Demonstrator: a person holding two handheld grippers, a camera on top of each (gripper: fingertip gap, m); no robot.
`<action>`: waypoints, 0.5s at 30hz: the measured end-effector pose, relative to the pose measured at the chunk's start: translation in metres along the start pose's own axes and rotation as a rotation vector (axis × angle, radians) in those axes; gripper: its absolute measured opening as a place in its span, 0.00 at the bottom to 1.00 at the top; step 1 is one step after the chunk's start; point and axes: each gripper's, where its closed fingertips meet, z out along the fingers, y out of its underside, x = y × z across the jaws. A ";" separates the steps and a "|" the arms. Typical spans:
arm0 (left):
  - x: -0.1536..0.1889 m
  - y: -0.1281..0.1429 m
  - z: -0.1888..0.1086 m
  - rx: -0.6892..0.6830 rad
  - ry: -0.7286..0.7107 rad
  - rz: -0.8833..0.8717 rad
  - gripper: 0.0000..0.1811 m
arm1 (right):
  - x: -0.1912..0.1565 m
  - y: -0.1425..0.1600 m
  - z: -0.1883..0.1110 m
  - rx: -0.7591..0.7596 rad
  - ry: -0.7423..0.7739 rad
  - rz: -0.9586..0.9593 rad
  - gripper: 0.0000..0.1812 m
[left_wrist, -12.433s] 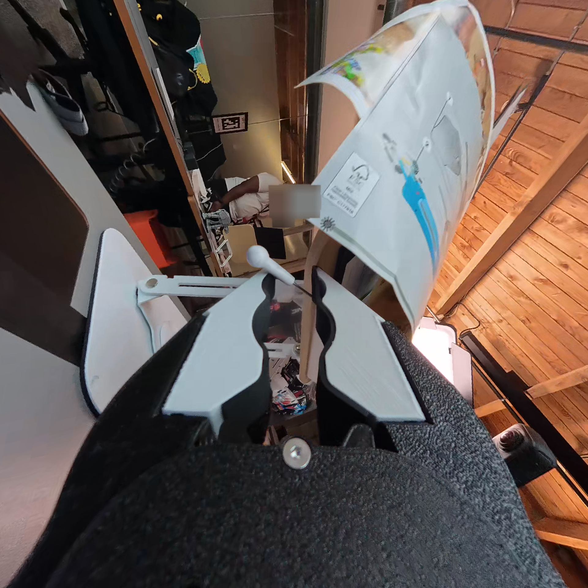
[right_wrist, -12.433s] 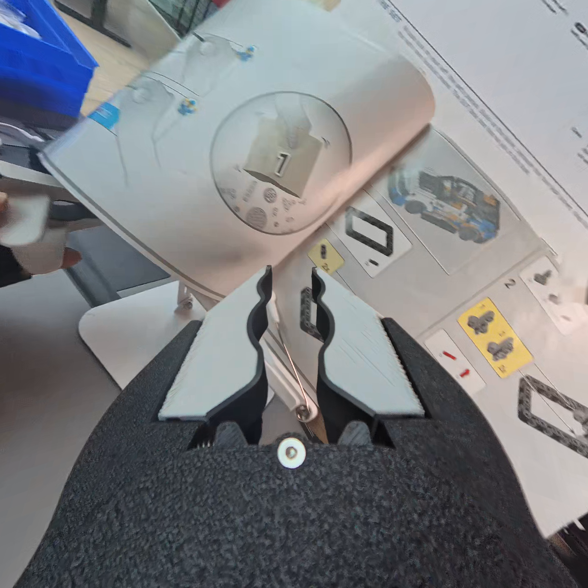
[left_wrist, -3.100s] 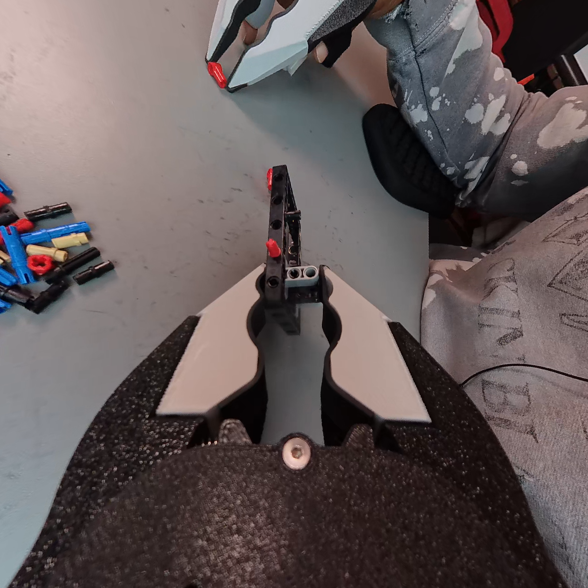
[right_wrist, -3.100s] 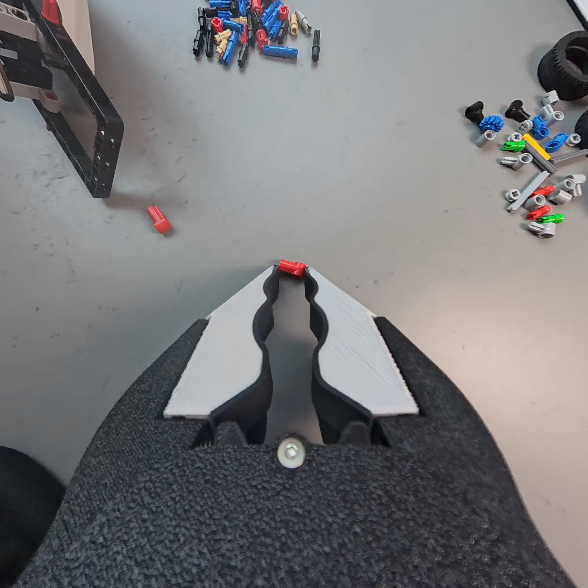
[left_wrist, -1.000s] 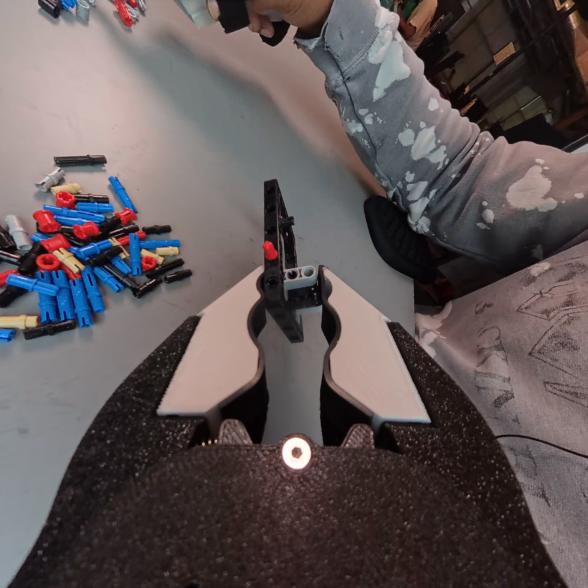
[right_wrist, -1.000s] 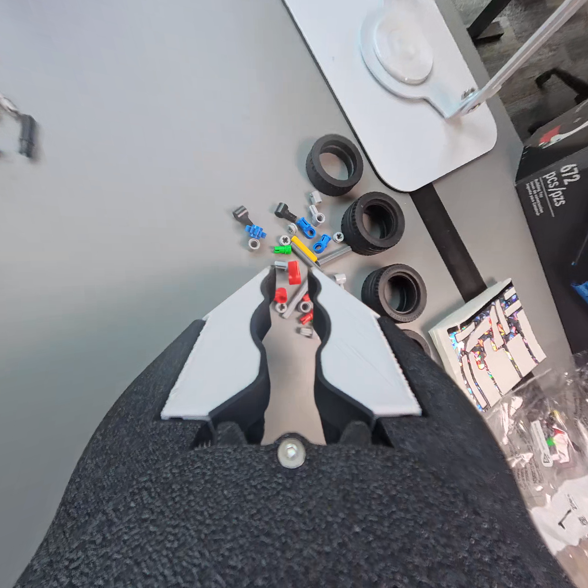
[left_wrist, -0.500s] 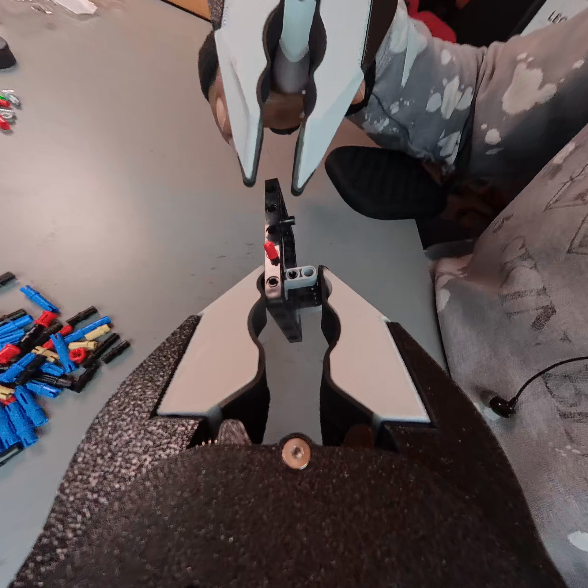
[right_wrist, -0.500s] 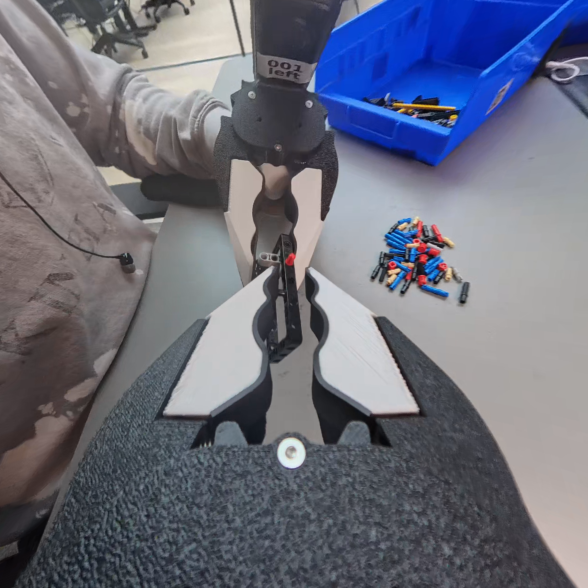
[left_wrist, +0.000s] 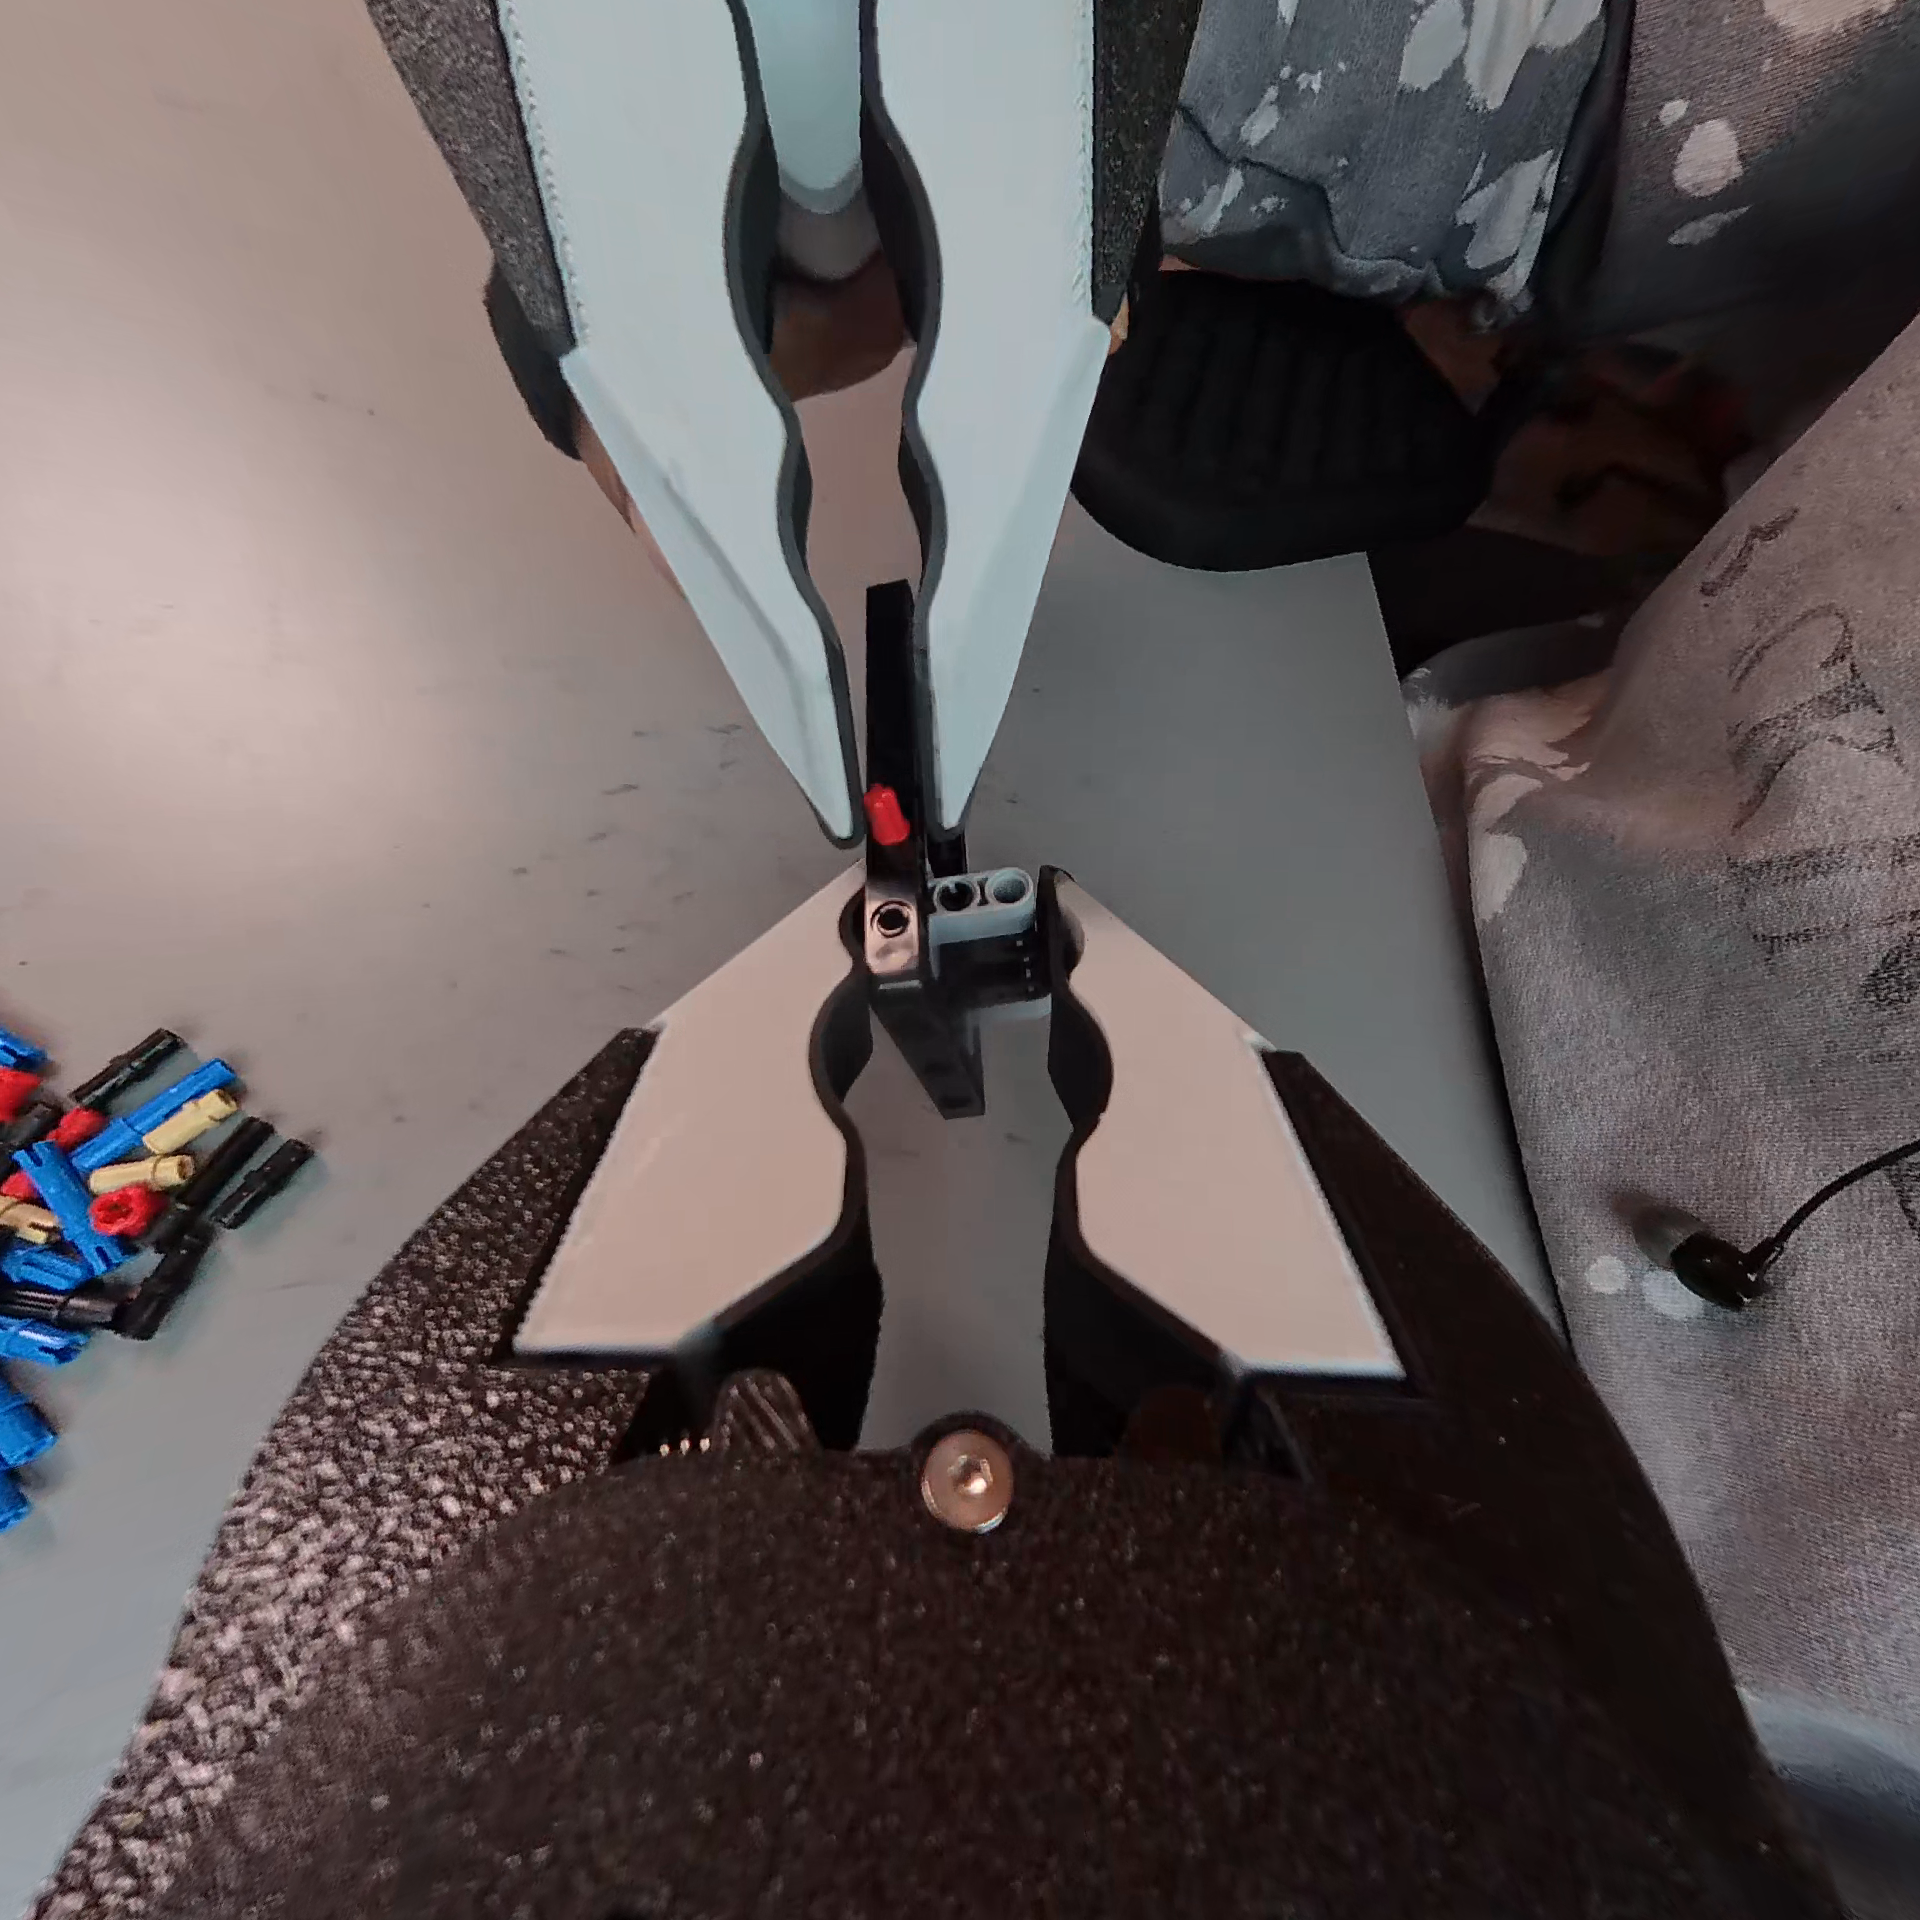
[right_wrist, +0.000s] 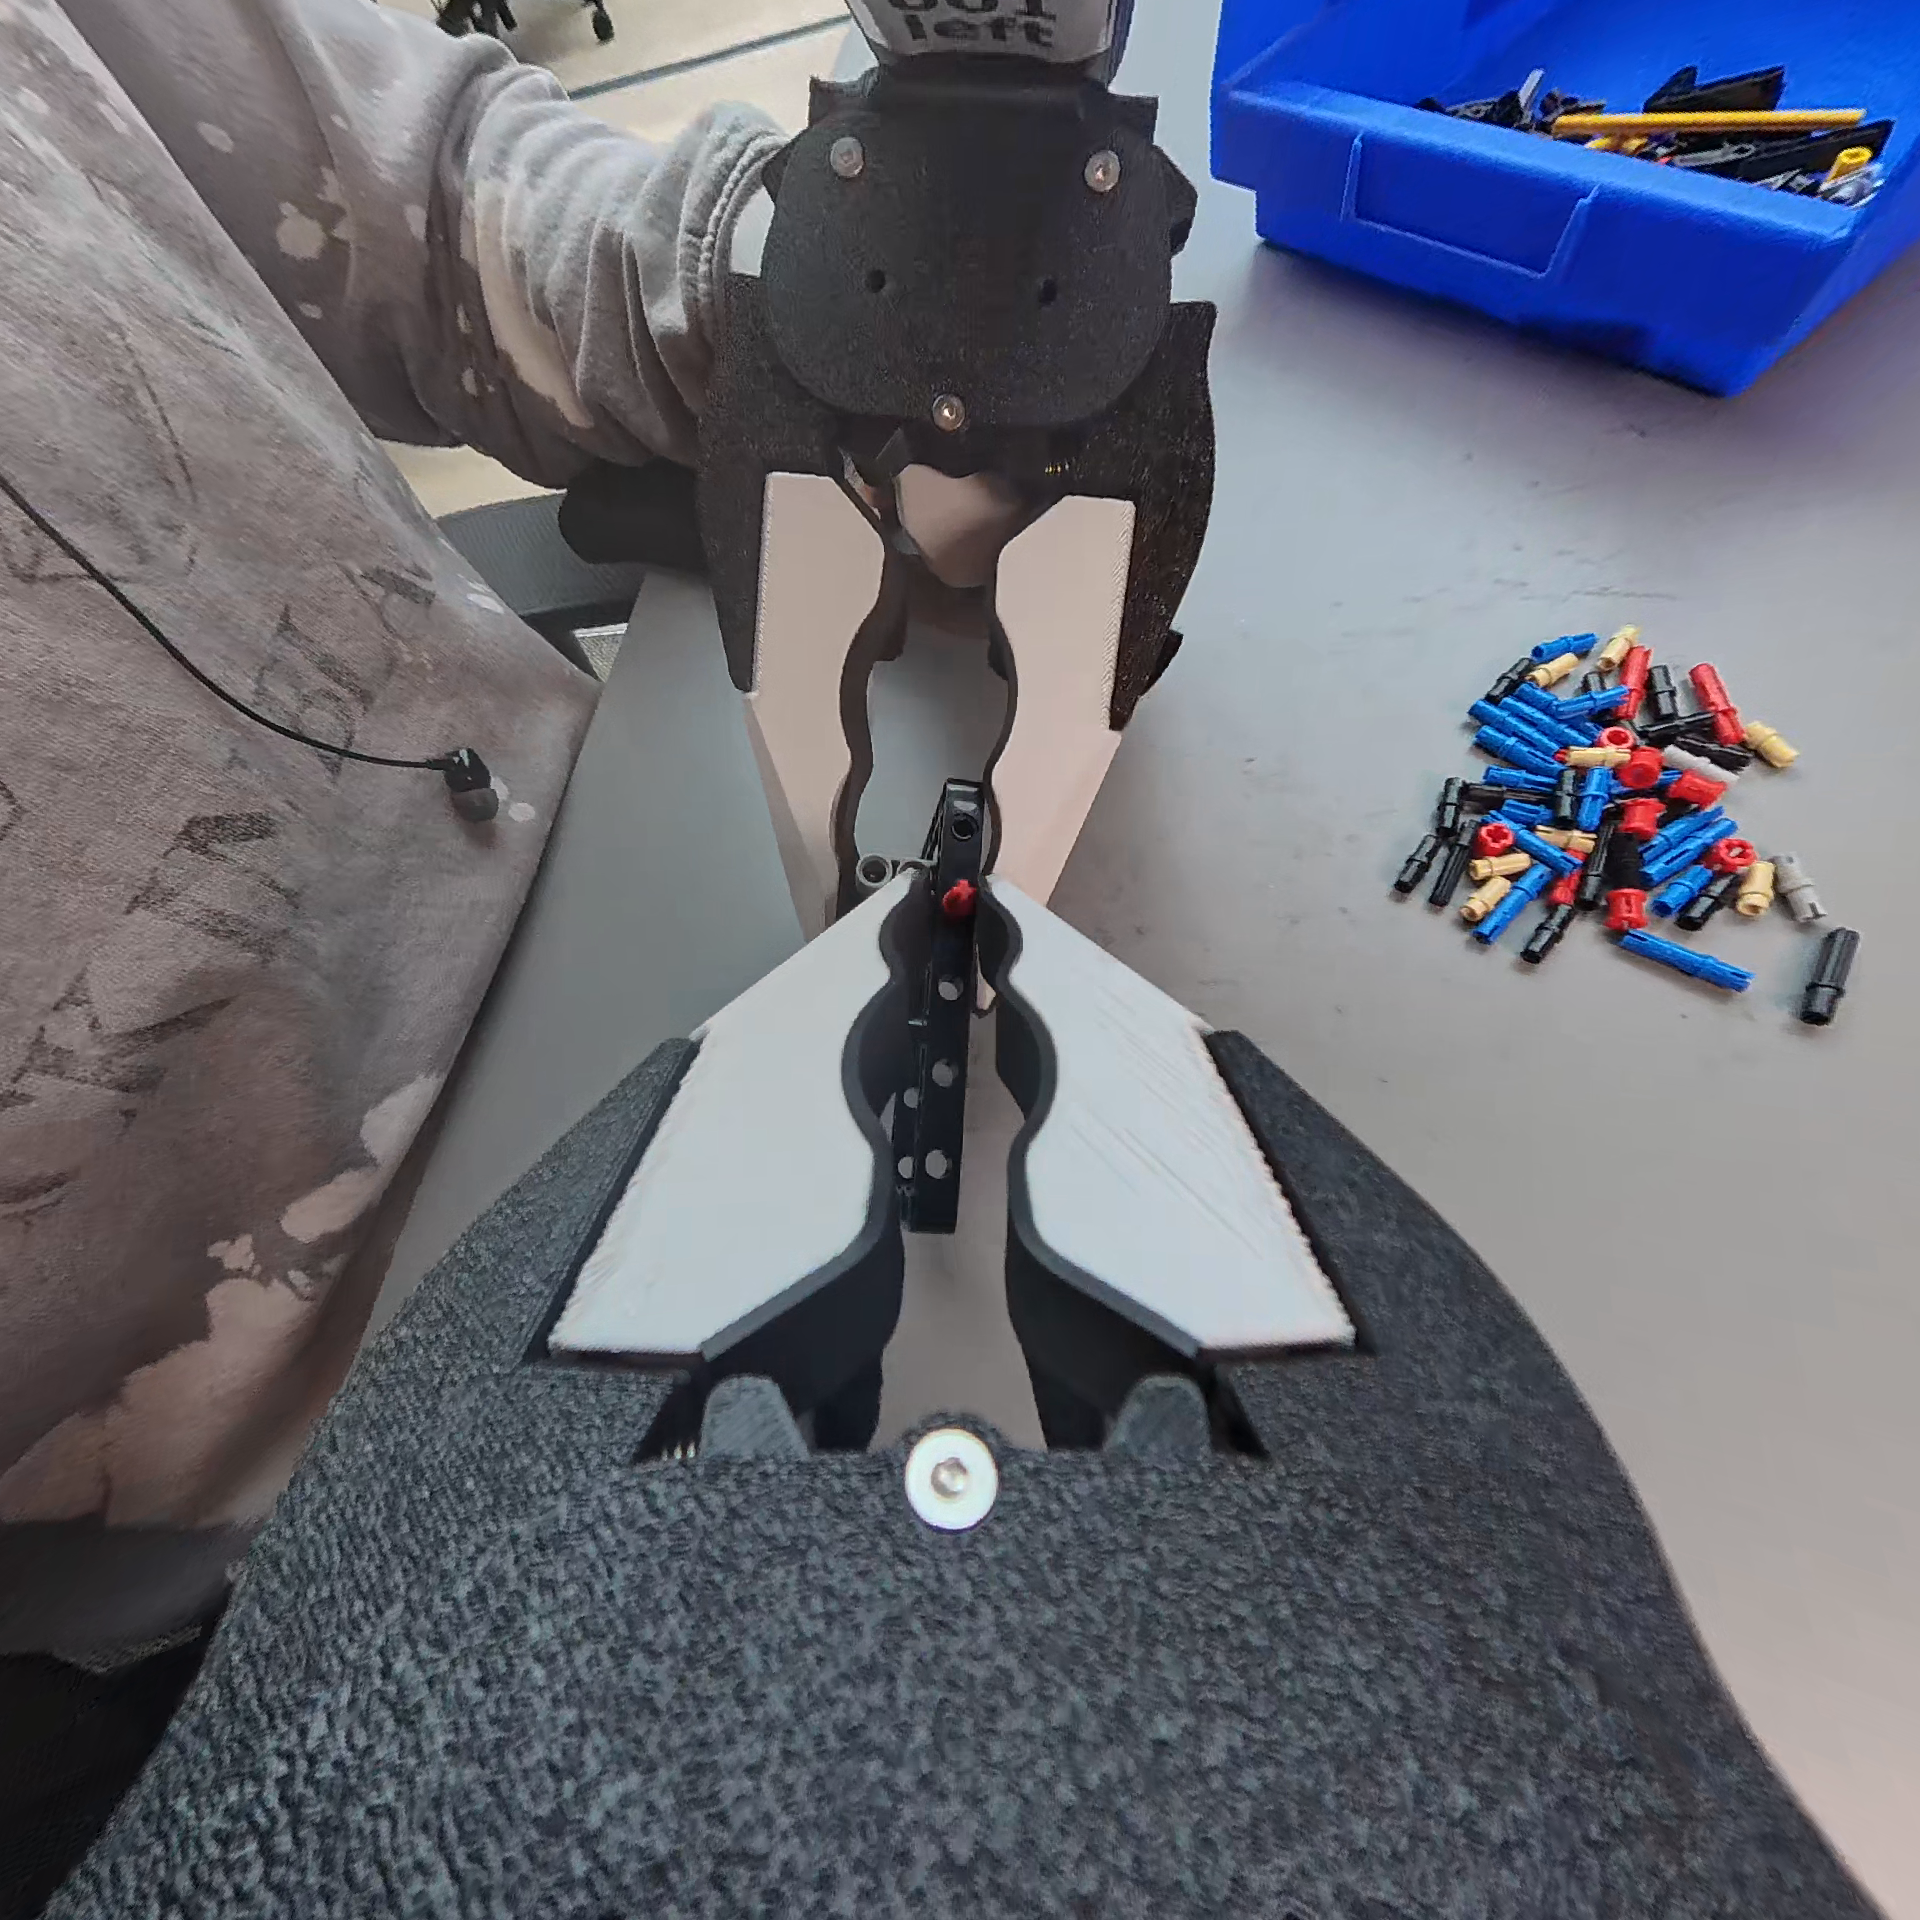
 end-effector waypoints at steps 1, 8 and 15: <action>0.001 0.001 0.001 -0.003 0.007 -0.001 0.16 | 0.000 0.002 0.001 -0.002 0.000 -0.001 0.03; 0.003 0.005 0.004 -0.019 0.032 -0.044 0.14 | -0.002 0.000 0.001 0.085 -0.048 0.027 0.01; 0.005 0.005 0.002 -0.019 0.083 -0.145 0.14 | 0.001 -0.003 0.001 0.249 -0.144 0.162 0.01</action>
